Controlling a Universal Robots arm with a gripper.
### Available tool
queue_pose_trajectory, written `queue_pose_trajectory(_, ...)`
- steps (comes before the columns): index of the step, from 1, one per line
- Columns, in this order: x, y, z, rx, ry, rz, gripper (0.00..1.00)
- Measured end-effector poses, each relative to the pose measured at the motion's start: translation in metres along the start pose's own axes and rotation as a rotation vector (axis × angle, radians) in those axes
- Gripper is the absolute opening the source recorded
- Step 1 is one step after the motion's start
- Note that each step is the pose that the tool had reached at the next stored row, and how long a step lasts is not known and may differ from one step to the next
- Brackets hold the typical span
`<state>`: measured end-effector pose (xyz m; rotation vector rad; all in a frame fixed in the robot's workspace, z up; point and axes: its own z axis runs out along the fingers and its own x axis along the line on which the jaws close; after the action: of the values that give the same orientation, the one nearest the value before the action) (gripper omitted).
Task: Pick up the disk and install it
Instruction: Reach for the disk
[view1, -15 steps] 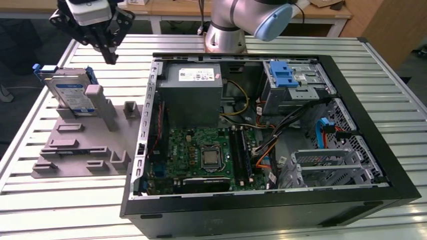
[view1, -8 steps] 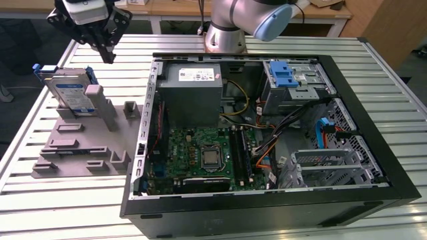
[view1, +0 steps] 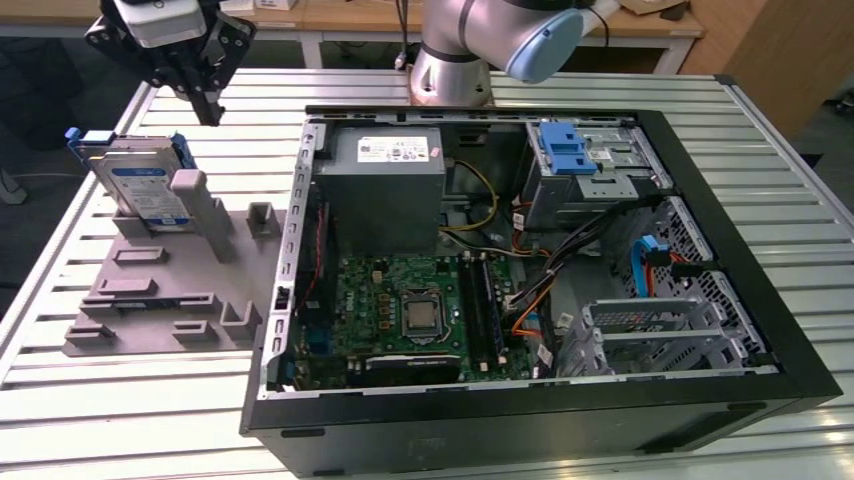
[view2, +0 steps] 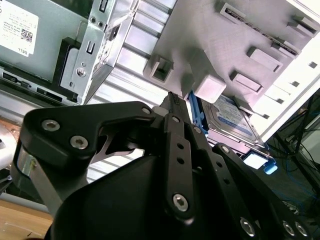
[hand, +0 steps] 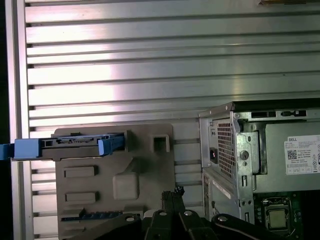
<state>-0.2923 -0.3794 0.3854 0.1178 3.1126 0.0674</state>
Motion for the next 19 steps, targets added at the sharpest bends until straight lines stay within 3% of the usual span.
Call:
queue_pose_trajectory(9, 0.002, 0.0007, 0.0002, -0.0002, -0.0002, 0.0, 0.11)
queue_pose_trajectory(19, 0.0262, 0.0116, 0.0031, 0.0012, 0.0003, 0.001, 0.11)
